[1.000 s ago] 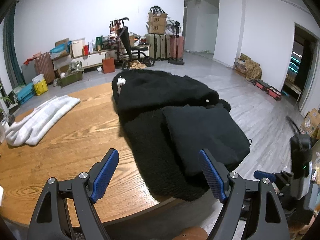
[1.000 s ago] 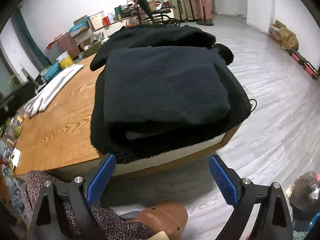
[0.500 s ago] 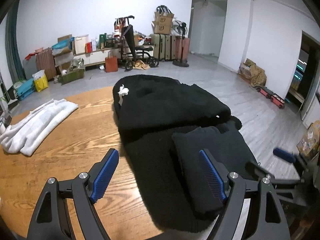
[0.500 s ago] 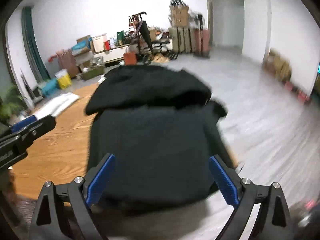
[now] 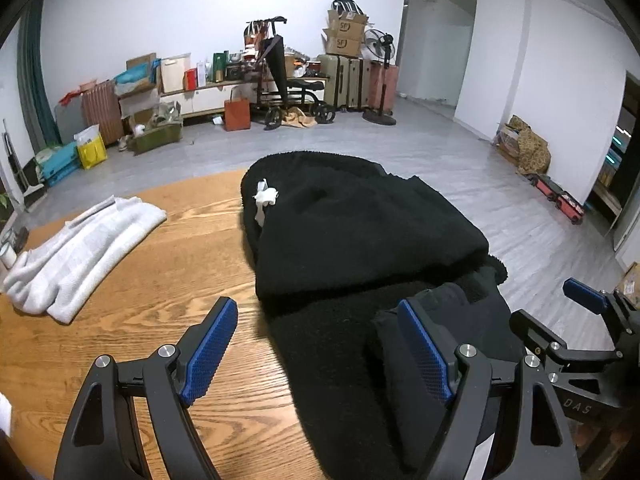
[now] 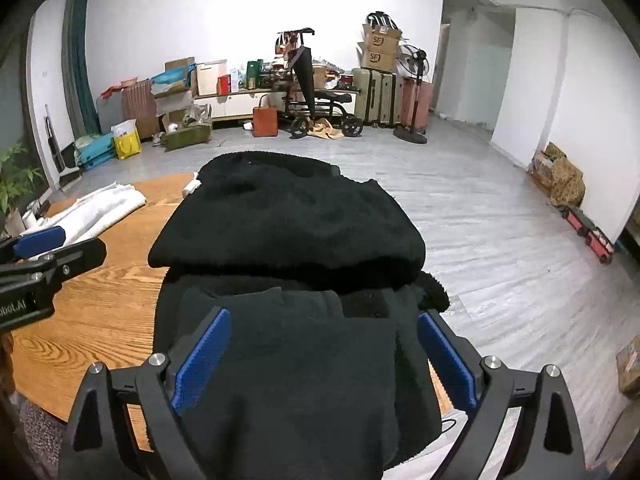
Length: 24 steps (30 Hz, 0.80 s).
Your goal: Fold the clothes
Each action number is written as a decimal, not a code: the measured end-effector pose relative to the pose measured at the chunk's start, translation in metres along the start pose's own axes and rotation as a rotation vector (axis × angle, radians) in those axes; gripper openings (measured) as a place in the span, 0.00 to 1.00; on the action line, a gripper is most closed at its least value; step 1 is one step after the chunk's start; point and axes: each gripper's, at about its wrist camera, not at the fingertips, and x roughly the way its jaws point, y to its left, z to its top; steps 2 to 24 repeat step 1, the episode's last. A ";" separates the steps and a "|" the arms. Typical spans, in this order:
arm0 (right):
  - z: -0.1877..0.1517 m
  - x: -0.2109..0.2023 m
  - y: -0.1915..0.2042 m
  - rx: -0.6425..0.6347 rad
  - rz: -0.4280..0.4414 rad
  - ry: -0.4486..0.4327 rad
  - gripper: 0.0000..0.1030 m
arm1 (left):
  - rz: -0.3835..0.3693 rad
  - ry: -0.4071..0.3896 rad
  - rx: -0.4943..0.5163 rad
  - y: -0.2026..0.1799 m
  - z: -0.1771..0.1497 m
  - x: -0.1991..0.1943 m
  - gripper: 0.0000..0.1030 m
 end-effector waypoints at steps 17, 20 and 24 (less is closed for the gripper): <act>0.000 0.000 0.000 0.001 0.008 0.008 0.94 | 0.003 0.003 -0.001 0.001 0.001 0.000 0.80; 0.000 0.000 0.000 0.001 0.008 0.008 0.94 | 0.003 0.003 -0.001 0.001 0.001 0.000 0.80; 0.000 0.000 0.000 0.001 0.008 0.008 0.94 | 0.003 0.003 -0.001 0.001 0.001 0.000 0.80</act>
